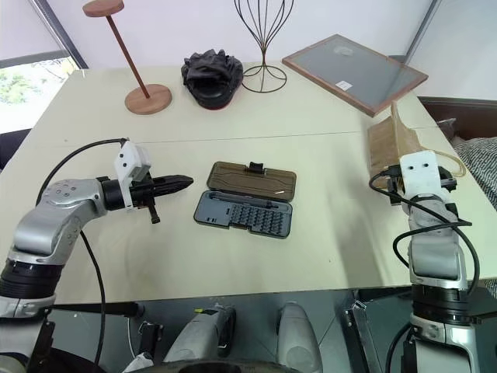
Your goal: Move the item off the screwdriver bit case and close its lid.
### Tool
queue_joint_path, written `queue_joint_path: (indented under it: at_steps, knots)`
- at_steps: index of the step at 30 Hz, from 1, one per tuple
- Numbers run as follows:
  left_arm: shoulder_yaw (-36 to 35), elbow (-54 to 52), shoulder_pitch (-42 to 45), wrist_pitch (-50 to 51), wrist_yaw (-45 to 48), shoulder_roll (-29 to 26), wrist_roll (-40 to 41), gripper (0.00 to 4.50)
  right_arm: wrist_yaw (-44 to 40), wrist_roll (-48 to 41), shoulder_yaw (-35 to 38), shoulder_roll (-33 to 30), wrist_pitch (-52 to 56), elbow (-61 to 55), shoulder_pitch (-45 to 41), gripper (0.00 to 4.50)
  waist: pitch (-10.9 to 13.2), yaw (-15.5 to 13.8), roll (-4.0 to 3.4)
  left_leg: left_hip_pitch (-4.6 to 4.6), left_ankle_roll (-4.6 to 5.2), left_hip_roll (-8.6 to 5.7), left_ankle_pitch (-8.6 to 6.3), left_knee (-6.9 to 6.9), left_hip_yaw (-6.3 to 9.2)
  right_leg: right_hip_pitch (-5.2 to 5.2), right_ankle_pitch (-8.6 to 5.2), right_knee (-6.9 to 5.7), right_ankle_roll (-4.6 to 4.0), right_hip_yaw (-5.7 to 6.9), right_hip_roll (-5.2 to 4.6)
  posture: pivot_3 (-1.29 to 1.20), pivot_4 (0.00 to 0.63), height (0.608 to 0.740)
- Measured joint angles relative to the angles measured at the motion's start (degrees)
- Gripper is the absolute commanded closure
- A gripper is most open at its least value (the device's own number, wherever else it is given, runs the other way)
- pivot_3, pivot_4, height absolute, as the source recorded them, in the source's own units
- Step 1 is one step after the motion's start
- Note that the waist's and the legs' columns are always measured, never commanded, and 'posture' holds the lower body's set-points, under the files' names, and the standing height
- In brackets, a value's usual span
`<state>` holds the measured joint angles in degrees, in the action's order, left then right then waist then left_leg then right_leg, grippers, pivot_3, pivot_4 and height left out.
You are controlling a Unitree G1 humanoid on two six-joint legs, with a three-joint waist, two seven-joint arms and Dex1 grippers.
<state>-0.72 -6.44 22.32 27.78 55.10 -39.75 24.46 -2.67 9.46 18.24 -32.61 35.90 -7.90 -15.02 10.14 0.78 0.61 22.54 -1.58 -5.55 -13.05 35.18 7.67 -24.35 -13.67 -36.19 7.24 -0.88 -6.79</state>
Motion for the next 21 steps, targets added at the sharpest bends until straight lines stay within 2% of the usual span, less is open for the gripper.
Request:
queue_joint_path:
  at_steps: [4, 7, 16, 21]
  knots:
    - [-0.05, 1.54, 0.92, -0.81, 0.06, 0.79, -0.12, 4.50, 5.34, 2.91, 2.91, -2.70, -5.43, -4.67, -5.72, 0.06, 0.00, 0.19, 0.00, -0.02, 0.00, 0.01, 0.00, 0.01, -0.03, 0.00, 0.00, 0.00, 0.01, -0.01, 0.00, 0.00, 0.150, 0.740]
    - [0.06, 2.20, 2.05, -1.12, 0.07, 1.85, -0.18, 4.50, 3.39, 2.54, 1.68, -4.41, -7.38, -6.93, -11.63, 0.06, -0.04, 0.25, 0.06, -0.04, 0.00, 0.05, 0.00, 0.00, -0.04, 0.05, 0.00, 0.00, 0.01, 0.02, 0.06, 0.00, 0.150, 0.740]
    - [-0.02, 2.96, 2.91, 0.51, 0.86, 2.95, 0.68, 4.50, -17.88, -7.60, -11.64, -4.45, -6.23, -0.96, -20.95, 0.06, -0.03, 0.30, 0.06, -0.03, 0.01, 0.04, 0.00, 0.01, -0.01, 0.05, 0.01, 0.02, 0.02, 0.01, 0.05, 0.00, 0.150, 0.740]
    - [-0.12, 2.77, 2.59, 1.48, 1.91, 2.22, 1.35, 4.50, -30.25, -9.74, -20.12, -5.89, -8.61, 1.48, -22.39, 0.06, -0.03, 0.25, 0.06, -0.03, 0.02, 0.04, -0.01, 0.01, 0.00, 0.05, 0.02, 0.04, 0.02, 0.01, 0.05, 0.00, 0.150, 0.740]
